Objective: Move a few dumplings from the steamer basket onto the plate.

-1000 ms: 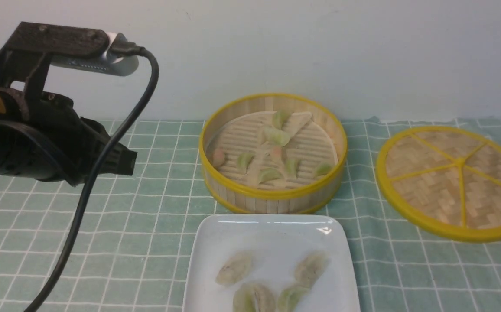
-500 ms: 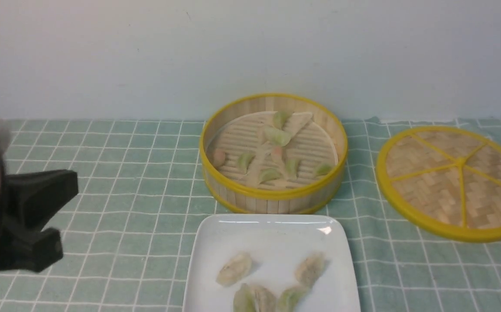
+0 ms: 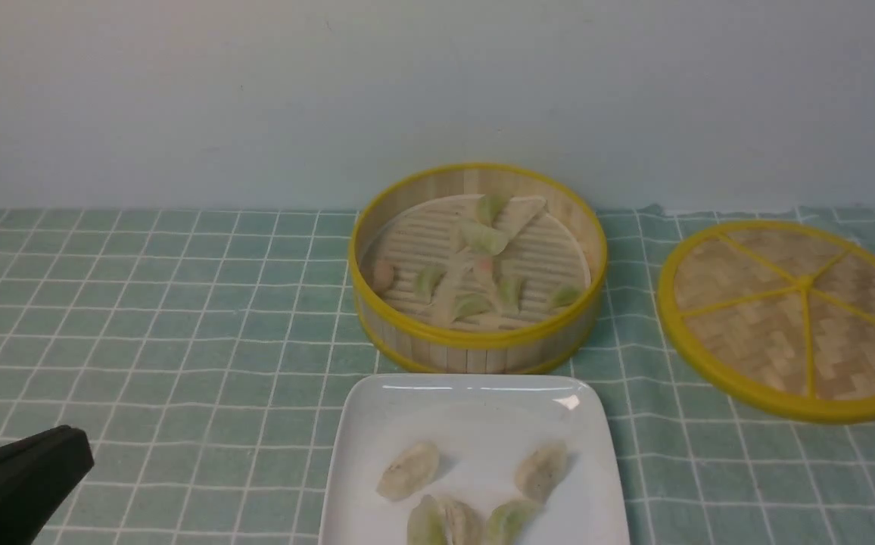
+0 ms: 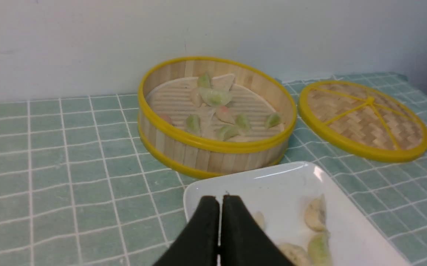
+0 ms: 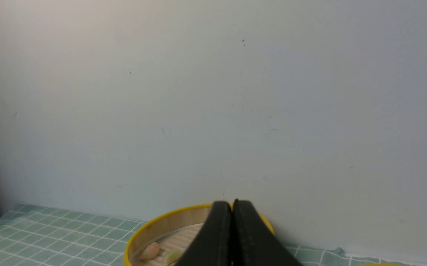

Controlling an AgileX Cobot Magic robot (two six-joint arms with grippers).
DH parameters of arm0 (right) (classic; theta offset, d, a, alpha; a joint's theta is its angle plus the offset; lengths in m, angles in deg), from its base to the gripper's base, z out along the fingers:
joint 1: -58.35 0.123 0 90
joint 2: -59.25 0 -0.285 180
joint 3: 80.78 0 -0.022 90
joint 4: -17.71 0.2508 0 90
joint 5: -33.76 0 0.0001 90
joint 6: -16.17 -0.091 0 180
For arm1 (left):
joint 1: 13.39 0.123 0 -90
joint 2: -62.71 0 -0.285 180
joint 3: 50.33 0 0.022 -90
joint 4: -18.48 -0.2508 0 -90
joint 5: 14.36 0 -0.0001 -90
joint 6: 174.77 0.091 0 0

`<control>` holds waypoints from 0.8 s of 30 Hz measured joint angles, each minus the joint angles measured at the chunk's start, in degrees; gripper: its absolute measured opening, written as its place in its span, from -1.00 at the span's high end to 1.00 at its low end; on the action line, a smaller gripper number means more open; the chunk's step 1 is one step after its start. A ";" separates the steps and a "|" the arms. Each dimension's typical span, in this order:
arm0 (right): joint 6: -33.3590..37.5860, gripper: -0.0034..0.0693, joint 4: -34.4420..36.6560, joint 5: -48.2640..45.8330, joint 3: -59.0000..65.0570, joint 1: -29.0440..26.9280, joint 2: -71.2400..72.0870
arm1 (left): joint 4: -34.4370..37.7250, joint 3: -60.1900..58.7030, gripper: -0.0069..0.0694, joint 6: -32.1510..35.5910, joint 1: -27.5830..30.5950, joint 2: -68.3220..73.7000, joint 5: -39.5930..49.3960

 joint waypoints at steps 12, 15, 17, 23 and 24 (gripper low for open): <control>0.00 0.94 -0.01 0.06 0.00 0.00 0.00 | -15.17 -9.63 0.83 0.46 6.09 -7.73 -9.99; 0.00 0.94 -0.06 0.06 0.00 0.00 0.00 | -16.55 -17.18 0.83 -0.89 11.67 -12.87 -12.36; 0.00 0.94 -0.06 0.06 0.00 0.00 0.00 | -16.83 -22.04 0.83 -0.96 13.79 -15.97 -12.73; 0.00 0.94 -0.06 0.12 0.00 0.00 0.00 | -17.01 -24.81 0.83 -1.03 14.67 -17.34 -9.22; 0.00 0.94 -0.08 0.12 0.00 0.00 0.00 | -17.01 -24.81 0.83 -1.03 14.67 -17.34 -8.36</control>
